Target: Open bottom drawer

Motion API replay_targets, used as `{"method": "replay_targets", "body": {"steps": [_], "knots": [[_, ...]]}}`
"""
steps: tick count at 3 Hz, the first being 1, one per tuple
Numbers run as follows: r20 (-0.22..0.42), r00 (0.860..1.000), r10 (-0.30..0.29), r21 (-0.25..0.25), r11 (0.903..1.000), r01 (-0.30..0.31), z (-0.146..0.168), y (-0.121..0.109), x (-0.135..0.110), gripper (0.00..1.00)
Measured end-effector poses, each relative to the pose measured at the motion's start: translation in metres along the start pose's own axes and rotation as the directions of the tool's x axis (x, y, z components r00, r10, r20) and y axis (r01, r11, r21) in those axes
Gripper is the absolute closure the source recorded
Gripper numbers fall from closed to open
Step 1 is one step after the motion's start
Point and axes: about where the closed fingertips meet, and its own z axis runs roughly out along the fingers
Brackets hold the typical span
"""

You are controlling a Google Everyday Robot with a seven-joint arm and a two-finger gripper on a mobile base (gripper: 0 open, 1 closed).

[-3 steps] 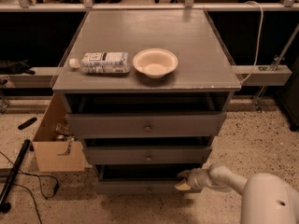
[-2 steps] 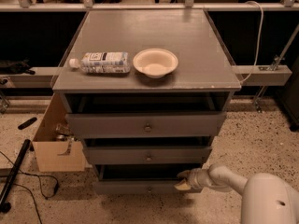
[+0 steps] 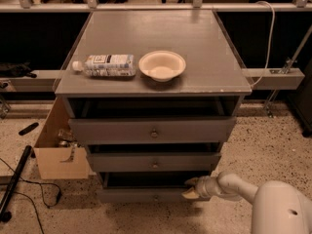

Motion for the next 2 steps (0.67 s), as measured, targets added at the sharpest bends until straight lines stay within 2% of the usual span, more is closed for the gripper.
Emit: {"method": "replay_targets", "body": {"steps": [1, 2], "knots": [[0.0, 1.0, 0.0, 0.0, 1.0, 0.0, 0.0, 0.0, 0.0, 0.16], [0.0, 1.0, 0.0, 0.0, 1.0, 0.0, 0.0001, 0.0001, 0.0, 0.09]]}}
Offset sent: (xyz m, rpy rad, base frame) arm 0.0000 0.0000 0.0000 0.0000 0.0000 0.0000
